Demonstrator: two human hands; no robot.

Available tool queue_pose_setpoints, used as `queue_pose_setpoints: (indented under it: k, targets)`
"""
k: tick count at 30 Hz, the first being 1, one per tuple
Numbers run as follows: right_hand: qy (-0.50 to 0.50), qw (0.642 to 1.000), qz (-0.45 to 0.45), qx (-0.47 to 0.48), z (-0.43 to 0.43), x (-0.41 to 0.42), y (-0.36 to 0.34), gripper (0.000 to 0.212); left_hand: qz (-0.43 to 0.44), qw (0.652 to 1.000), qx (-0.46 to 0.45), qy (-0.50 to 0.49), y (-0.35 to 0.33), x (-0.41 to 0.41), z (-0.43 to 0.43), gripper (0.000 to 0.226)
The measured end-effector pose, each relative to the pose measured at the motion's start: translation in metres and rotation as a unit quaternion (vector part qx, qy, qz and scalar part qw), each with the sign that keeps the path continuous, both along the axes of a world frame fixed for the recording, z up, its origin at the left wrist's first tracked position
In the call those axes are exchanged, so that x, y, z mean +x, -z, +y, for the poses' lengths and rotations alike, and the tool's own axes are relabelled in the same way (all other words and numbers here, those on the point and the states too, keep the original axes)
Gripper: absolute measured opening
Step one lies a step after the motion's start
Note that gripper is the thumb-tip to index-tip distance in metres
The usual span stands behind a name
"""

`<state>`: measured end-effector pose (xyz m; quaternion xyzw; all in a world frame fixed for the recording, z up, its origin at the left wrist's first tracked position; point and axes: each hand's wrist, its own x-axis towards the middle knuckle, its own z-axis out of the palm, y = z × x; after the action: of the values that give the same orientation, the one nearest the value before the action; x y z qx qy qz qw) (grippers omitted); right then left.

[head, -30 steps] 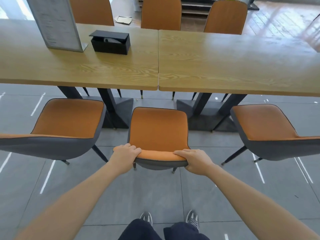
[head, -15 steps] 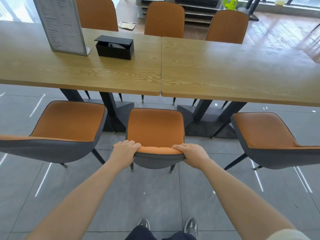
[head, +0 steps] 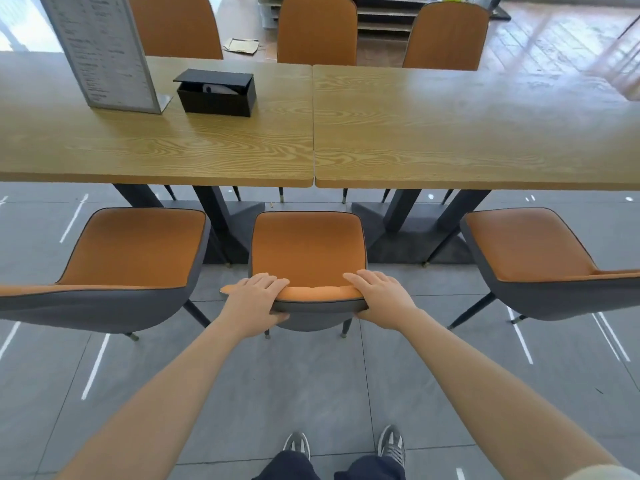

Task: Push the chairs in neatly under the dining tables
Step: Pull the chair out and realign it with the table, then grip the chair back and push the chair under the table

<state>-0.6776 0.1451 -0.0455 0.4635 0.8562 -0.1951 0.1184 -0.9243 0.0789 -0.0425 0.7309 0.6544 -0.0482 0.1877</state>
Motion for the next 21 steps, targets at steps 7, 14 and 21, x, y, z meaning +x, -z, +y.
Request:
queue_pose_setpoints:
  k: [7, 14, 21]
  targets:
    - [0.124, 0.991, 0.005, 0.041, -0.014, 0.044, -0.01, 0.077, 0.002, 0.999, 0.037, 0.034, -0.017, 0.085, 0.022, 0.08]
    - [0.263, 0.962, 0.014, 0.068, -0.012, 0.18, -0.033, 0.077, -0.011, 0.991, 0.104, 0.087, -0.037, 0.221, 0.061, 0.074]
    - [0.331, 0.936, 0.038, 0.112, -0.016, 0.342, -0.059, 0.08, -0.028, 0.981, 0.119, 0.152, -0.052, 0.397, 0.095, 0.073]
